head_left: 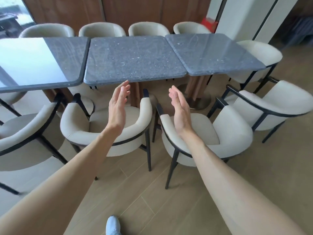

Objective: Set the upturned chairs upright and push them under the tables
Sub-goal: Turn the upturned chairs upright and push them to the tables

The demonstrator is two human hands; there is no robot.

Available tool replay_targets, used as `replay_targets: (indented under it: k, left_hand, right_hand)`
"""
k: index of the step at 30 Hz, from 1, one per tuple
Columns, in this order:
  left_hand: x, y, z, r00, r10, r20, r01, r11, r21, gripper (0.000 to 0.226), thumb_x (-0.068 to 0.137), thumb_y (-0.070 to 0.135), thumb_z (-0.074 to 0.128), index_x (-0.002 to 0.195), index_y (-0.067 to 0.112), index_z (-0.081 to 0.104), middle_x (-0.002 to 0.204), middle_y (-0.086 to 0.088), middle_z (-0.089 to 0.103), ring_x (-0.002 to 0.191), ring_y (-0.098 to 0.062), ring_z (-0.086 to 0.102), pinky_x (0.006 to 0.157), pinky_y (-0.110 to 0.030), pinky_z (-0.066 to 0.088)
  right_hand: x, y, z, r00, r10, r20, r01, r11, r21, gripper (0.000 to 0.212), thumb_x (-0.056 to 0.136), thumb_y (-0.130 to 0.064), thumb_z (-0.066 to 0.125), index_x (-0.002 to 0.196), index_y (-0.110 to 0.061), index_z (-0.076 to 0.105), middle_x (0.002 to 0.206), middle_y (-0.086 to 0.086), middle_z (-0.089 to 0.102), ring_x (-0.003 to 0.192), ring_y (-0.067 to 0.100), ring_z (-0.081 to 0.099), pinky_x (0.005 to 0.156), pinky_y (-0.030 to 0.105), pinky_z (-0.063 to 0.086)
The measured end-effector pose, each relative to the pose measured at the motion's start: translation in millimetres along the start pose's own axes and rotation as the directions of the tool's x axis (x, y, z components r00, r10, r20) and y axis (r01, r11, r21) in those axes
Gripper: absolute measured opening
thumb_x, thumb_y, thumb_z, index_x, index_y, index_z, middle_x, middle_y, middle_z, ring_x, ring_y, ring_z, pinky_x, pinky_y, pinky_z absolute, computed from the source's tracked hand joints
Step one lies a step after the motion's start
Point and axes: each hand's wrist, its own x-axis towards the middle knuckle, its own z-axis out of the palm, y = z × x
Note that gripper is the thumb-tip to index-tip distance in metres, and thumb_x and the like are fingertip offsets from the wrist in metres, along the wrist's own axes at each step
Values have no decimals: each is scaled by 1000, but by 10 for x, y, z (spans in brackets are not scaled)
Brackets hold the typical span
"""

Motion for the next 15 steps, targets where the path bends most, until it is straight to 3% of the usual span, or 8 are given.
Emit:
replay_targets:
  k: [3, 9, 15]
  left_hand:
    - [-257, 270, 513, 998, 53, 20, -52, 997, -51, 44, 105, 42, 37, 139, 22, 55, 138, 0, 61, 126, -14, 57, 113, -42, 40]
    - [-428, 478, 1428, 996, 45, 72, -42, 998, -37, 37, 108, 30, 38, 134, 11, 57, 135, -6, 61, 124, -23, 58, 111, -46, 41]
    - [111, 466, 2059, 988, 65, 141, -72, 996, 50, 39, 104, 42, 42, 127, 18, 62, 125, 7, 66, 117, -12, 61, 111, -46, 42]
  right_hand:
    - [-108, -288, -759, 998, -61, -30, 60, 997, -50, 61, 98, -55, 36, 148, -21, 45, 149, -1, 51, 137, 9, 47, 119, 41, 34]
    - [-91, -565, -1865, 996, -18, -84, 12, 997, -80, 65, 94, -58, 40, 145, -19, 49, 146, 1, 54, 136, 14, 49, 118, 45, 34]
    - [482, -548, -2558, 998, -41, -46, 34, 989, -143, 68, 92, -59, 41, 145, -17, 51, 146, 0, 55, 136, 12, 49, 118, 44, 34]
